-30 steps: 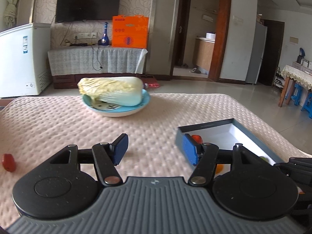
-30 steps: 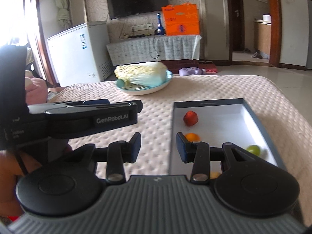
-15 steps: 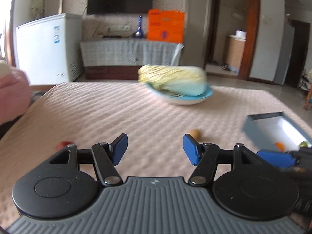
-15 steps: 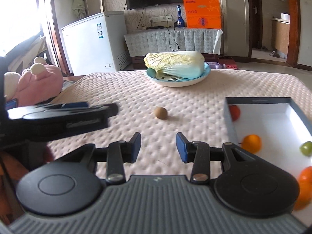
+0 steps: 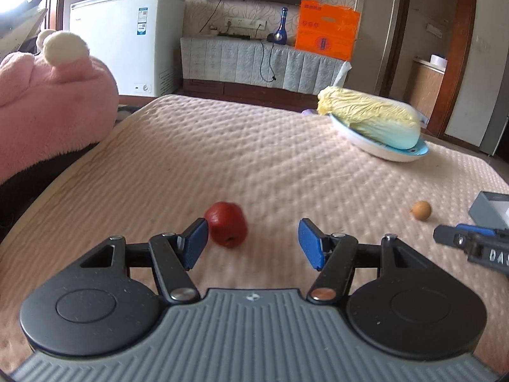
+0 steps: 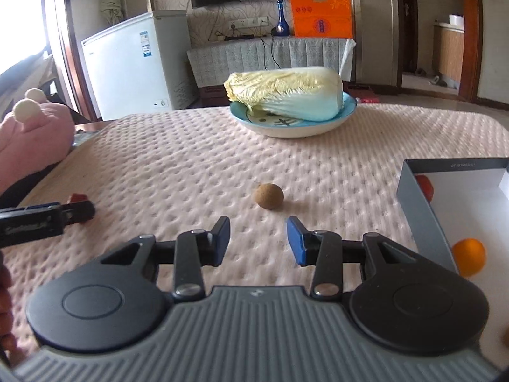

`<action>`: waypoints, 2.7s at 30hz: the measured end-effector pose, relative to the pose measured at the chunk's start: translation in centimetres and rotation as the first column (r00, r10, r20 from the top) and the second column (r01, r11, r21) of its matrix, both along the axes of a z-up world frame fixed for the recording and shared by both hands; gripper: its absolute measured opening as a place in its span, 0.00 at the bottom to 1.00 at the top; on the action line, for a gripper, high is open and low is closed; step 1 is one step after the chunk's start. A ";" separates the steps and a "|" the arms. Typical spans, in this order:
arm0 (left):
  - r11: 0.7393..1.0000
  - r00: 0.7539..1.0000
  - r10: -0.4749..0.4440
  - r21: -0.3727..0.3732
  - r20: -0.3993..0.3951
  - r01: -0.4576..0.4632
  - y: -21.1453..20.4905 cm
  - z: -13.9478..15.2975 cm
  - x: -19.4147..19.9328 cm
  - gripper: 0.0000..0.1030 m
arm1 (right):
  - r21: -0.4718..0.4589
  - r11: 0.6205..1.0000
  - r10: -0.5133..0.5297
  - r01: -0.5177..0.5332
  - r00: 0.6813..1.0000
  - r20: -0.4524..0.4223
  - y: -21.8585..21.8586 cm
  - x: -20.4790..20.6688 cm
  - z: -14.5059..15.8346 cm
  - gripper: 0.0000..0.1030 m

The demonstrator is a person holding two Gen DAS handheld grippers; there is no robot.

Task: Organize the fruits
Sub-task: 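Move both tools back over the last red tomato and kiwi, then grasp the red tomato with the left tool while the right tool grasps the kiwi, then carry the red tomato and the kiwi over the white box with both tools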

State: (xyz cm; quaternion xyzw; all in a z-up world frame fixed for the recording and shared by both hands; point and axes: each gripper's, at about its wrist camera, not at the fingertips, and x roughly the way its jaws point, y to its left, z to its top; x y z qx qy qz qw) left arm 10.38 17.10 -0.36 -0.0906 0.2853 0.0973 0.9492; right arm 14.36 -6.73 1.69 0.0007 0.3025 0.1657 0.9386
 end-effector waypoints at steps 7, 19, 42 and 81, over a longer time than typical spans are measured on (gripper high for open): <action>0.997 0.999 0.033 -0.070 -0.009 -0.033 1.7 -1.2 0.5 0.66 | -0.012 1.000 -0.006 0.006 1.000 -0.015 0.8 2.1 -1.0 0.41; 0.994 1.000 0.006 -0.111 0.000 -0.006 2.1 -1.4 1.3 0.50 | -0.026 1.000 0.010 -0.010 1.000 -0.010 0.9 4.4 -1.5 0.41; 0.992 0.999 0.035 -0.120 -0.004 -0.035 2.5 -0.7 0.8 0.34 | -0.041 0.996 0.083 -0.084 0.996 -0.026 1.9 2.2 -0.2 0.28; 0.984 0.980 -0.169 -0.041 0.105 0.174 -14.4 7.1 -6.4 0.34 | 0.034 0.998 0.051 -0.054 0.995 0.088 -7.1 -13.4 7.1 0.28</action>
